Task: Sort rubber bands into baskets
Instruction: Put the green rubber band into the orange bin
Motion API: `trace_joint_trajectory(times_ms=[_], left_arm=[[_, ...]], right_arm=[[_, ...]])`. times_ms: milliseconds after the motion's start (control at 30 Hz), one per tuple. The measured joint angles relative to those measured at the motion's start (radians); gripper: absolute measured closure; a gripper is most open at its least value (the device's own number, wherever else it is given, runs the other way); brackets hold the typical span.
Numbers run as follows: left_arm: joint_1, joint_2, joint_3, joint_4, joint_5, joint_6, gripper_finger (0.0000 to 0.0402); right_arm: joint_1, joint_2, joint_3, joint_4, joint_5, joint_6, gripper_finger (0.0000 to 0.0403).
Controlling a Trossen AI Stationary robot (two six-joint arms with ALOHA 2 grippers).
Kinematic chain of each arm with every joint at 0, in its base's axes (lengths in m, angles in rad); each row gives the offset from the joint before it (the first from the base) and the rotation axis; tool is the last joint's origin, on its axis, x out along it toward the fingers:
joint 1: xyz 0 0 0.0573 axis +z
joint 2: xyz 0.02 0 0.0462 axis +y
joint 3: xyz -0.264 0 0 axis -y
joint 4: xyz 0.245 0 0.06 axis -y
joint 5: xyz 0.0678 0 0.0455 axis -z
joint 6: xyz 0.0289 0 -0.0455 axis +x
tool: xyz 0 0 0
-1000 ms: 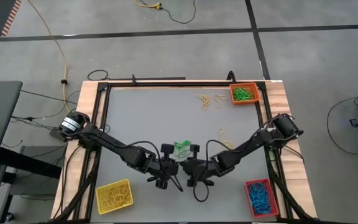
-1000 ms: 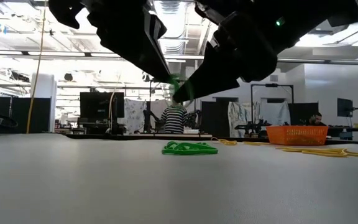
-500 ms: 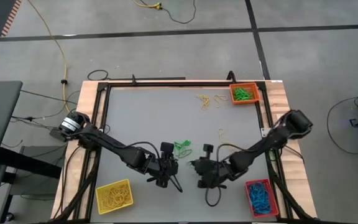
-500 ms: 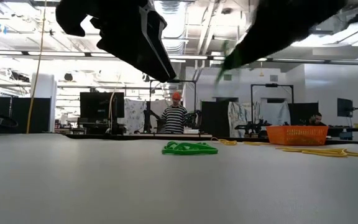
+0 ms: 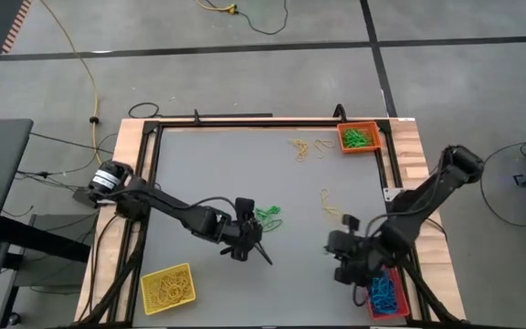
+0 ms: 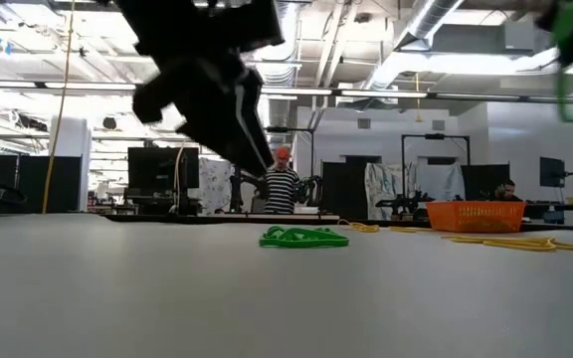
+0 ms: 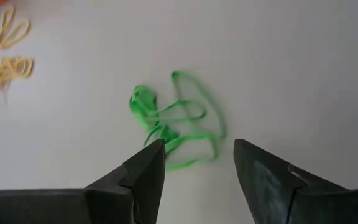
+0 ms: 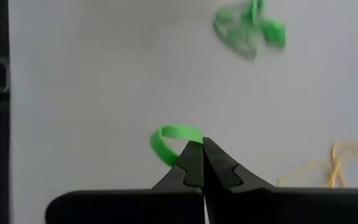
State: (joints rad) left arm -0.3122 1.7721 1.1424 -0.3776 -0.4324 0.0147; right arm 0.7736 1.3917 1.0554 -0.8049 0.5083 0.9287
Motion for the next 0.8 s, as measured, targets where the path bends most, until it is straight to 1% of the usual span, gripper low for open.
trace_joint_trajectory(times_ms=[167,267,367,467,600,700,800], left_arm=[[0.055,0.000,-0.055,0.070,0.007,0.010,0.0221],[0.093,0.000,-0.099,0.138,0.034,0.028,0.0221],[0.136,0.001,-0.140,0.192,0.068,0.031,0.0221],[0.178,0.001,-0.187,0.261,0.107,0.031,0.0221],[0.223,0.001,-0.228,0.337,0.156,0.031,0.0221],[0.242,0.001,-0.259,0.381,0.184,0.029,0.0221],[0.247,0.001,-0.264,0.400,0.192,0.026,0.0221]], right_arm=[[0.054,-0.033,0.000,-0.155,0.029,0.182,0.0386],[0.054,-0.032,0.000,-0.264,0.066,0.266,0.0386],[0.027,-0.032,0.000,-0.347,0.093,0.309,0.0386],[-0.025,-0.032,0.000,-0.420,0.142,0.329,0.0386],[-0.138,-0.032,0.000,-0.503,0.203,0.322,0.0386],[-0.241,-0.032,0.000,-0.545,0.231,0.268,0.0386],[-0.354,-0.032,0.000,-0.562,0.235,0.181,0.0386]])
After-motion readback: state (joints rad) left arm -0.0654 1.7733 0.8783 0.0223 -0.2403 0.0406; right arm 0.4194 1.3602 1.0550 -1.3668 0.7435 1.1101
